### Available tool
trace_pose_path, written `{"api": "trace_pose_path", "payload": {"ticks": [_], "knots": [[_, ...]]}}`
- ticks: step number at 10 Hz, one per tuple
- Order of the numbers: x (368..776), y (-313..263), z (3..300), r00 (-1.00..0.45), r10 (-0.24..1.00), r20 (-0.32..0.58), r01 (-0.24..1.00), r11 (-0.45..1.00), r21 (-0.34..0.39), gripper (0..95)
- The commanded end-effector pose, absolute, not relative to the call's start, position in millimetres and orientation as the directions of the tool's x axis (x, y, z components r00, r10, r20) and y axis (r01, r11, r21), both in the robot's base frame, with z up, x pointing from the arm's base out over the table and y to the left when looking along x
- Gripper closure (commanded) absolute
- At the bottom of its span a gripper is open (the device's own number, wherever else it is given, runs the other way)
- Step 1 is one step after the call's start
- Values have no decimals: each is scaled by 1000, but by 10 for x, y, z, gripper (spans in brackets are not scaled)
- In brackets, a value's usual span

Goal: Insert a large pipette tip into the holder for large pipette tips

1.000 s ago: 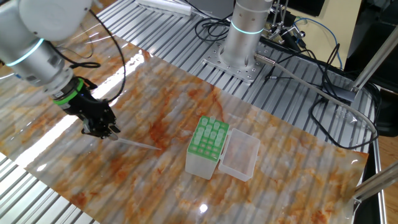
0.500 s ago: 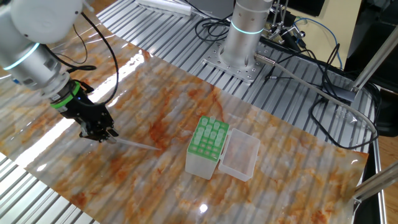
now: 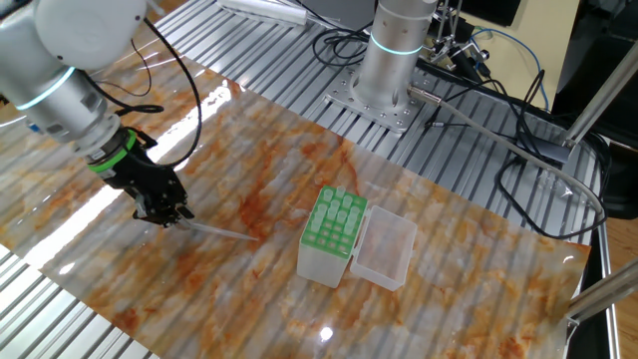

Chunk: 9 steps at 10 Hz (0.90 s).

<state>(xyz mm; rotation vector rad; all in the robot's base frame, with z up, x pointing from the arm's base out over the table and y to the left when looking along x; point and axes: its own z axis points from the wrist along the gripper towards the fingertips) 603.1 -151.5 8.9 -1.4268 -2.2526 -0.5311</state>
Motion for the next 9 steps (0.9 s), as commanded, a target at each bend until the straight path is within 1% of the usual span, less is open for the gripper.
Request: {"api": "trace_pose_path", "payload": {"ticks": [1, 9], "knots": [[6019, -1517, 87, -399, 742, 540, 903, 419, 92, 760], [6032, -1567, 18, -388, 722, 574, 904, 418, 85, 760]]}}
